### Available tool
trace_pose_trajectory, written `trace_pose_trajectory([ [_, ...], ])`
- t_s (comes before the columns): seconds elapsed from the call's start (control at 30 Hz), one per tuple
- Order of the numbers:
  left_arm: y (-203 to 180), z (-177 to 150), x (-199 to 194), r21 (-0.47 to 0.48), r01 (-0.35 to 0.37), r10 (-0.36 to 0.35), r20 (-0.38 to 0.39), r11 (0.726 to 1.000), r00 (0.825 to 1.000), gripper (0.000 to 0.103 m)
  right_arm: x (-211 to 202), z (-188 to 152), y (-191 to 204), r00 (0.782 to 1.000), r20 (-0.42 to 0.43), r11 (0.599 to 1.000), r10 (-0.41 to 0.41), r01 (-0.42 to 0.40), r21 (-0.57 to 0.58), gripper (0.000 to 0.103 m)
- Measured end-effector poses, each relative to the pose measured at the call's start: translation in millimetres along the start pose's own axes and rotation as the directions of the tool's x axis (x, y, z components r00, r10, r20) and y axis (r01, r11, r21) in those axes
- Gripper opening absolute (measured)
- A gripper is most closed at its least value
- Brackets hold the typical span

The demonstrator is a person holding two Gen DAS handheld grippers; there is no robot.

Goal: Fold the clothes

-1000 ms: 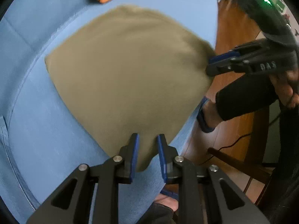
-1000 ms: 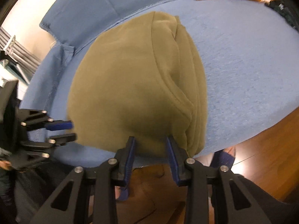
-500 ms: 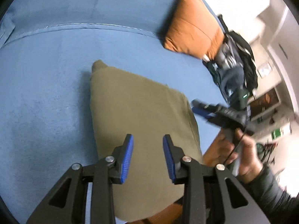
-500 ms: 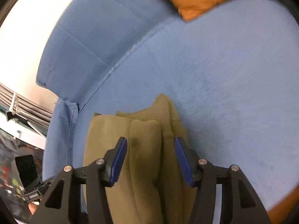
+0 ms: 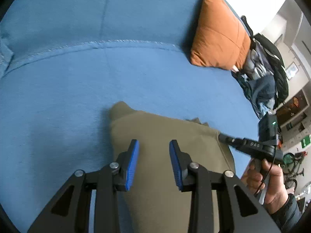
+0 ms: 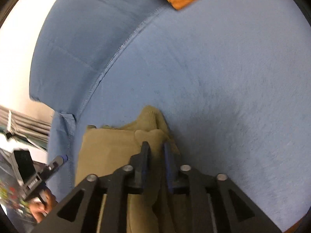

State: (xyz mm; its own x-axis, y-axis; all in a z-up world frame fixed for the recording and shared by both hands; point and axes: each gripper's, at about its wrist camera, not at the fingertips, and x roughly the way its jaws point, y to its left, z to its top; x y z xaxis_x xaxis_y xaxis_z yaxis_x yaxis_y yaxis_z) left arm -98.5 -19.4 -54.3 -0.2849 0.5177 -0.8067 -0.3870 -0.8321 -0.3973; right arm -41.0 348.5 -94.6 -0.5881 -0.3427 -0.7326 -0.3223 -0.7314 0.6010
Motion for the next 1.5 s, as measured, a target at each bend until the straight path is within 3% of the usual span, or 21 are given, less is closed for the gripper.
trace_pose_trajectory([
  [0.03, 2, 0, 4, -0.004, 0.005, -0.005, -0.020, 1.000, 1.000, 0.032, -12, 0, 5, 0.999, 0.044, 0.999, -0.029, 0.030, -0.020, 0.019],
  [0.2, 10, -2, 24, -0.027, 0.028, -0.031, -0.117, 0.999, 0.993, 0.032, -57, -8, 36, 0.974, 0.152, 0.970, 0.169, -0.137, -0.200, 0.019],
  [0.27, 17, -5, 37, -0.039, -0.030, 0.024, -0.165, 0.999, 0.986, 0.030, -30, -16, 47, 0.986, 0.021, 0.956, 0.168, -0.157, -0.249, 0.019],
  [0.3, 22, -7, 43, -0.042, -0.079, 0.070, -0.186, 0.996, 0.980, 0.017, -16, -21, 52, 0.986, -0.046, 0.947, 0.163, -0.170, -0.272, 0.019],
  [0.33, 22, -7, 42, -0.032, -0.118, 0.111, -0.174, 0.993, 0.978, 0.010, 8, -27, 50, 0.994, -0.104, 0.951, 0.012, -0.044, -0.307, 0.015],
  [0.43, -3, -9, 15, 0.083, -0.123, 0.129, -0.062, 0.989, 0.990, 0.011, 5, -42, 46, 0.992, -0.124, 0.940, -0.023, -0.021, -0.339, 0.007],
  [0.5, -18, -16, -1, 0.150, -0.082, 0.086, -0.020, 0.985, 0.996, 0.013, 3, -52, 44, 0.990, -0.135, 0.933, -0.044, -0.008, -0.360, 0.007],
  [0.6, -40, -46, -20, 0.231, 0.061, -0.046, -0.070, 0.971, 0.996, 0.015, -1, -66, 40, 0.986, -0.152, 0.920, -0.075, 0.010, -0.391, 0.007],
  [0.63, -45, -57, -20, 0.259, 0.078, -0.054, -0.098, 0.963, 0.994, 0.015, -2, -71, 39, 0.984, -0.157, 0.916, -0.085, 0.015, -0.402, 0.008],
  [0.77, -57, -109, 10, 0.418, 0.039, 0.068, -0.239, 0.908, 0.969, 0.015, -7, -91, 33, 0.976, -0.176, 0.896, -0.128, 0.037, -0.443, 0.010],
  [0.8, -57, -119, 16, 0.456, 0.011, 0.102, -0.221, 0.890, 0.970, 0.016, -8, -96, 32, 0.974, -0.181, 0.890, -0.138, 0.042, -0.453, 0.010],
  [0.9, -62, -119, -1, 0.455, -0.014, 0.100, -0.166, 0.890, 0.981, 0.016, -12, -110, 28, 0.966, -0.193, 0.873, -0.170, 0.057, -0.484, 0.010],
  [1.0, -61, -131, -33, 0.420, 0.010, 0.042, -0.114, 0.907, 0.993, 0.016, -71, -111, 41, 1.000, -0.001, 0.889, -0.027, 0.024, -0.458, 0.010],
  [1.07, -59, -145, -37, 0.404, 0.023, 0.034, -0.133, 0.915, 0.991, 0.016, -87, -121, 47, 0.997, 0.005, 0.888, 0.072, -0.062, -0.456, 0.010],
  [1.1, -58, -153, -31, 0.405, 0.017, 0.052, -0.158, 0.914, 0.986, 0.016, -84, -130, 48, 0.997, -0.022, 0.880, 0.068, -0.071, -0.469, 0.010],
  [1.13, -57, -161, -17, 0.420, -0.005, 0.098, -0.199, 0.908, 0.975, 0.015, -70, -140, 50, 0.997, -0.073, 0.863, 0.002, -0.038, -0.504, 0.010],
  [1.2, -60, -171, -6, 0.459, -0.025, 0.142, -0.221, 0.888, 0.965, 0.015, -34, -162, 40, 0.965, -0.180, 0.813, -0.191, 0.053, -0.580, 0.008],
  [1.23, -62, -173, -8, 0.474, -0.025, 0.143, -0.213, 0.880, 0.966, 0.015, -38, -161, 39, 0.968, -0.175, 0.825, -0.178, 0.050, -0.563, 0.008],
  [1.3, -62, -170, -20, 0.445, -0.007, 0.106, -0.199, 0.896, 0.974, 0.015, -48, -159, 37, 0.976, -0.159, 0.850, -0.147, 0.042, -0.524, 0.008],
  [1.47, -52, -168, -21, 0.387, -0.008, 0.098, -0.213, 0.922, 0.972, 0.016, -70, -167, 38, 0.984, -0.152, 0.856, -0.091, -0.001, -0.517, 0.009],
  [1.5, -49, -167, -21, 0.376, -0.011, 0.100, -0.218, 0.927, 0.971, 0.016, -62, -178, 33, 0.972, -0.195, 0.853, -0.132, 0.011, -0.522, 0.009],
])
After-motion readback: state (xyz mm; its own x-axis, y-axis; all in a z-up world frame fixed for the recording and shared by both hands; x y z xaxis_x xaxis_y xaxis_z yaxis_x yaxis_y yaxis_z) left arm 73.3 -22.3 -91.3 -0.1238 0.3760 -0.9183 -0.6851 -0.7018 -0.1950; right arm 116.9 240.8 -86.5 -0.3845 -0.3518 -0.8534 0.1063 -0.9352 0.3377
